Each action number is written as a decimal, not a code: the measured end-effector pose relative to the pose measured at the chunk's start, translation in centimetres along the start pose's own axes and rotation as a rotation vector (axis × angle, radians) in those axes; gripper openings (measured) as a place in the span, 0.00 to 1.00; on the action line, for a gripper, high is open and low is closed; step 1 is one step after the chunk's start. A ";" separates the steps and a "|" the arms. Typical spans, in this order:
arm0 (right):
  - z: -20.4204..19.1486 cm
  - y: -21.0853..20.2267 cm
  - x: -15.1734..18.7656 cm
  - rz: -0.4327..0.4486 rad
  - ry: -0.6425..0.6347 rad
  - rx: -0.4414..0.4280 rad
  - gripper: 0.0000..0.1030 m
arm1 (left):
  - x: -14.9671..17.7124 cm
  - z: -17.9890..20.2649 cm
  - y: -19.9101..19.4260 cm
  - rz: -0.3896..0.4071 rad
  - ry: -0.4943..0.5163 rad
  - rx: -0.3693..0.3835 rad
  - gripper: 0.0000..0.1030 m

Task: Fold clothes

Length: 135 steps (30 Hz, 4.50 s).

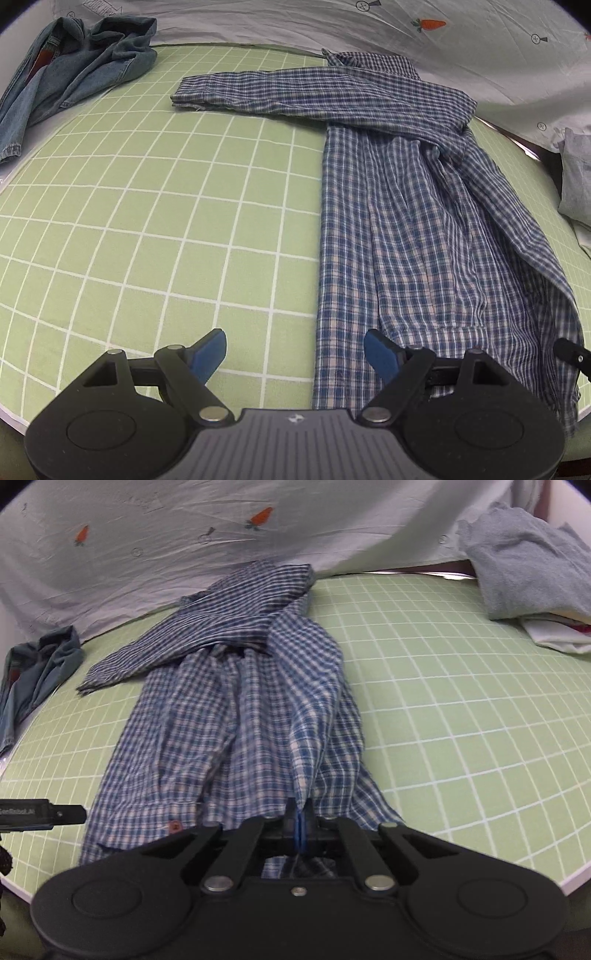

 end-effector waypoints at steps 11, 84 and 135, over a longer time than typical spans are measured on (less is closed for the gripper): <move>-4.8 5.9 2.7 -0.121 0.050 -0.165 0.10 | 1.7 -2.7 0.1 -0.037 0.002 -0.052 0.80; -1.9 17.6 -27.9 0.263 -0.378 0.368 0.87 | -27.6 -7.4 8.8 0.178 -0.396 -0.258 0.57; 3.0 23.3 -33.6 0.054 0.120 -0.202 0.67 | -26.0 -12.3 6.9 0.223 -0.527 -0.183 0.12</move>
Point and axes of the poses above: each gripper's, at about its wrist camera, not at the fingertips, and y roughly the way its jaws point, z to its right, x to its underside, the point moved 8 cm from there along y, roughly the way its jaws point, and after that the axes turned 10 degrees about -z, right-handed, at the moved point
